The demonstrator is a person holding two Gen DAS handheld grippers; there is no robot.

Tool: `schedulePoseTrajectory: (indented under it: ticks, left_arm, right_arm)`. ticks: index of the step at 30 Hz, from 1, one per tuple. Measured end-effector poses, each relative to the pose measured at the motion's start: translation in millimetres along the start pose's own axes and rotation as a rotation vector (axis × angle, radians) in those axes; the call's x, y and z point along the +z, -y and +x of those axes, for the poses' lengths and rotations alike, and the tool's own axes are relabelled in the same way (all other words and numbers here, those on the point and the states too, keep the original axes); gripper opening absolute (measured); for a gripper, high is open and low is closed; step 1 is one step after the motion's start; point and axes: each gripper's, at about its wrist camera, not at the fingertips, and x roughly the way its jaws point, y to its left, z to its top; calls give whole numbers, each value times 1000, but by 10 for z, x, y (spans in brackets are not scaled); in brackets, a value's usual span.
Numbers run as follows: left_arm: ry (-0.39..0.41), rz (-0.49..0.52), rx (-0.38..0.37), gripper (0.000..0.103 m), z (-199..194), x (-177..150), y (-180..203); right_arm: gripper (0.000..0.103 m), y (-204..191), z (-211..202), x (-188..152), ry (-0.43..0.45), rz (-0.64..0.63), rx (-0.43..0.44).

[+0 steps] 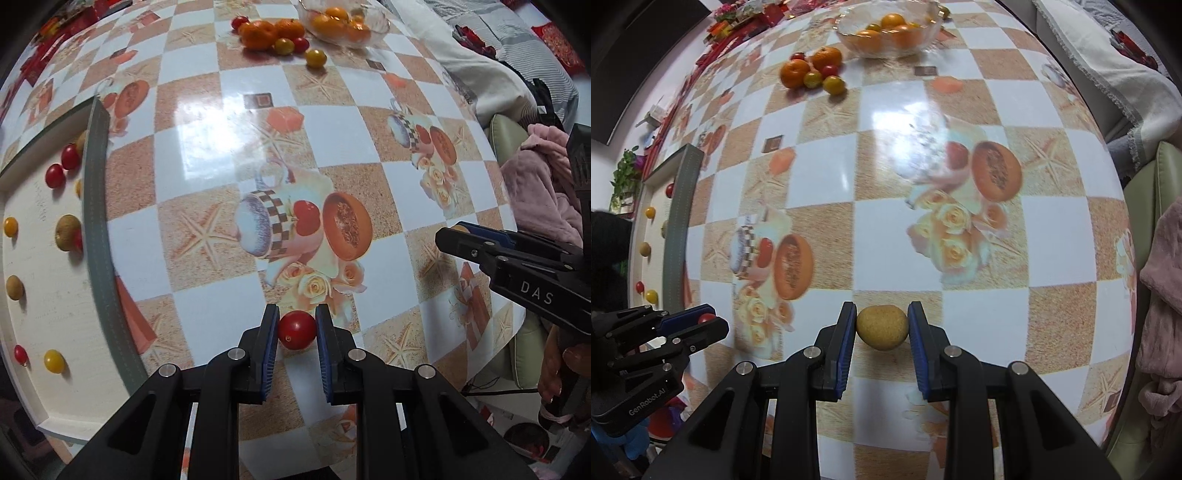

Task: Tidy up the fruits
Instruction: 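Carry both fruits over the white tray and open both tools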

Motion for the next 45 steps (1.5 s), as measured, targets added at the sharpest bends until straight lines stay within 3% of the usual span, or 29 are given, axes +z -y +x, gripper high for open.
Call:
schedulePoseTrajectory:
  ticks: [12,29,36,45]
  left_arm:
    - [106,-144,19,21,-448,-155,-677]
    - [176,-497,159,21,-646,-683,-2198]
    - [152,-505,214,21,-449,-612,-2476]
    - [124,-479,237,22,-294,-550,-2487]
  right_arm:
    - [31,-748,-40,219,-2,-153,39]
    - [31,-2565,292,586,-56,-467,170]
    - [31,-3158,649,795,-92,-538,161]
    - [32,-3395,1056,826,-151,-605,82]
